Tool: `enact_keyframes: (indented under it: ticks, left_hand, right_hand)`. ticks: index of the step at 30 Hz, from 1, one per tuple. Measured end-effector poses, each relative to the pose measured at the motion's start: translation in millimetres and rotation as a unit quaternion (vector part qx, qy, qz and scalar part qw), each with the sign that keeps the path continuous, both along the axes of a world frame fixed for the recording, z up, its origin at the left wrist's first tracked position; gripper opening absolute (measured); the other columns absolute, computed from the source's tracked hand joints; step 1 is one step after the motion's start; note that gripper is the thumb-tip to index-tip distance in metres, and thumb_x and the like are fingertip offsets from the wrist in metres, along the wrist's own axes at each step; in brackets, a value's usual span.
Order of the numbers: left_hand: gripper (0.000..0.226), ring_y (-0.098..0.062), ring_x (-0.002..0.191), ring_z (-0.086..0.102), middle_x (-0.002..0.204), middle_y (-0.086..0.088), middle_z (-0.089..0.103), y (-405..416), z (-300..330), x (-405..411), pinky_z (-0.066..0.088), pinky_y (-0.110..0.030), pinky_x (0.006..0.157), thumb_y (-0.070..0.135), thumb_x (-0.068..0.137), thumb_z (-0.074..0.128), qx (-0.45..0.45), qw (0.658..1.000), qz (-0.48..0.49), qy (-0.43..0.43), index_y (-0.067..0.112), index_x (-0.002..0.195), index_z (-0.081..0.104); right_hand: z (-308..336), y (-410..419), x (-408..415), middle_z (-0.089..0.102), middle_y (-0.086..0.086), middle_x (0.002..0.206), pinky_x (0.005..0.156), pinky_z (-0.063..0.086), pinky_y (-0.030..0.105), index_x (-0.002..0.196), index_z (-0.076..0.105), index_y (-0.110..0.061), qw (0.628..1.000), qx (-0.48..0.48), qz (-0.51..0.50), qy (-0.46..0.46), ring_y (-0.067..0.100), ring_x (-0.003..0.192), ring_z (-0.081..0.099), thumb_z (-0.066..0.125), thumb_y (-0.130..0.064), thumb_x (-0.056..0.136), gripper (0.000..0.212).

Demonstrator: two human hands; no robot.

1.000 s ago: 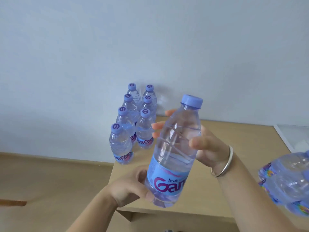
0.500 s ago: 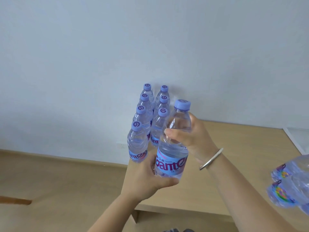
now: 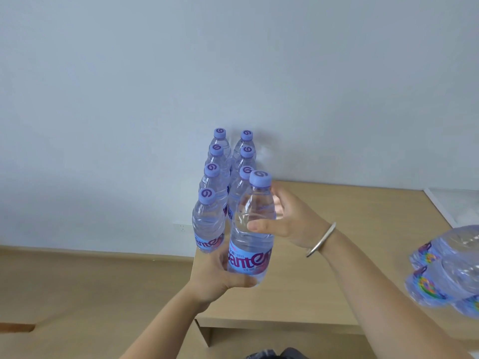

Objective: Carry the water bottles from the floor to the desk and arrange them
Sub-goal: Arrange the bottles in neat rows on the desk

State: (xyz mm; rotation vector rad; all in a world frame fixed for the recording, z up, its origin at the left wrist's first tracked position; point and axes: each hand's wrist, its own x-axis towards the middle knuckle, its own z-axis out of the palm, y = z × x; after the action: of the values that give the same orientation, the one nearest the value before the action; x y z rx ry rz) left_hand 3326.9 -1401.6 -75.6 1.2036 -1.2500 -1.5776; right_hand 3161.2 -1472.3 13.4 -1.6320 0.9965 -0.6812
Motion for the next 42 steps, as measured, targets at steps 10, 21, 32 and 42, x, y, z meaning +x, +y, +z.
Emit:
enact_keyframes:
  ticks: [10, 21, 32, 42]
  left_hand:
    - [0.053, -0.014, 0.097, 0.066, 0.096, 0.008, 0.073, -13, -34, -8, 0.053, -0.027, 0.086, -0.004, 0.058, 0.079, 0.025, 0.994, 0.097, -0.051, 0.018, 0.103, 0.065]
    - [0.049, -0.014, 0.12, 0.048, 0.117, 0.009, 0.053, -16, -48, -29, 0.037, -0.023, 0.08, -0.005, 0.079, 0.062, 0.128, 0.976, 0.163, -0.07, 0.02, 0.12, 0.055]
    - [0.036, -0.01, 0.111, 0.045, 0.112, 0.007, 0.057, -25, -50, -21, 0.033, -0.028, 0.092, -0.005, 0.083, 0.05, 0.163, 0.978, 0.128, -0.031, 0.022, 0.105, 0.06]
    - [0.048, -0.017, 0.129, 0.04, 0.131, 0.001, 0.052, -32, -49, -24, 0.034, -0.033, 0.103, -0.004, 0.085, 0.05, 0.168, 0.978, 0.117, -0.041, 0.018, 0.128, 0.052]
  right_hand:
    - [-39, -3, -3, 0.066, -0.014, 0.104, 0.081, 0.047, 0.013, 0.109, 0.051, -0.035, 1.0, 0.01, -0.026, 0.01, -0.001, 0.1, 0.062, 0.08, -0.012, 0.065, 0.058]
    - [-73, -27, 12, 0.062, -0.009, 0.112, 0.095, 0.047, 0.03, 0.111, 0.048, -0.035, 0.995, -0.021, -0.068, 0.066, 0.007, 0.107, 0.059, 0.082, -0.011, 0.065, 0.063]
    - [-86, -35, 24, 0.053, 0.009, 0.123, 0.1, 0.042, 0.046, 0.122, 0.049, -0.017, 0.993, -0.042, -0.083, 0.08, 0.021, 0.117, 0.051, 0.082, -0.012, 0.062, 0.069]
    - [-87, -40, 25, 0.049, 0.012, 0.121, 0.102, 0.04, 0.043, 0.117, 0.047, -0.027, 0.989, -0.091, -0.073, 0.09, 0.021, 0.116, 0.049, 0.079, -0.023, 0.061, 0.065]
